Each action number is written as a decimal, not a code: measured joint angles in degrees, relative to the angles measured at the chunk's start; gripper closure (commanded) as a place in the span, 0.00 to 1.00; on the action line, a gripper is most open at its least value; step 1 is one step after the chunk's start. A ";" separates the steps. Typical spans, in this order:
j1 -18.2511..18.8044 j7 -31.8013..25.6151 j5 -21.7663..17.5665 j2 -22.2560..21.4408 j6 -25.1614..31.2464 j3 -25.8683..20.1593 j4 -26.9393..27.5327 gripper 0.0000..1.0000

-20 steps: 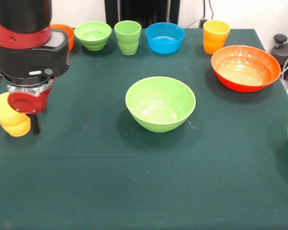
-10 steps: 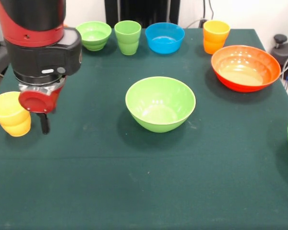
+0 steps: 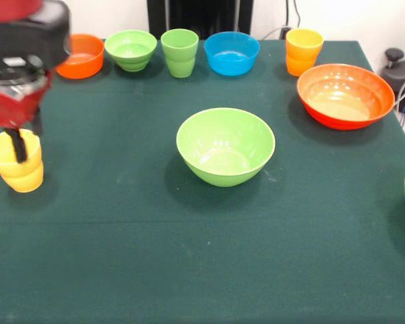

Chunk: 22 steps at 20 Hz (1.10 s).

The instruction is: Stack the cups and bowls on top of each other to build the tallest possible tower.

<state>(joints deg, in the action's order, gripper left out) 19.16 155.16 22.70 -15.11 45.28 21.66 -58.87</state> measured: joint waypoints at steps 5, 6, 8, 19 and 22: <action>2.44 0.00 -0.22 -2.18 4.75 1.26 0.79 0.00; 2.63 0.00 -0.25 -2.28 5.15 1.34 0.94 0.00; 3.61 0.00 -0.32 -2.61 7.07 1.70 1.83 0.00; 7.93 0.00 -1.63 0.22 8.72 2.16 8.78 0.00; 7.89 0.00 -2.13 1.23 8.73 2.16 9.76 0.00</action>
<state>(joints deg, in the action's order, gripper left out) 27.05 155.16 20.58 -13.88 54.01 23.82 -49.10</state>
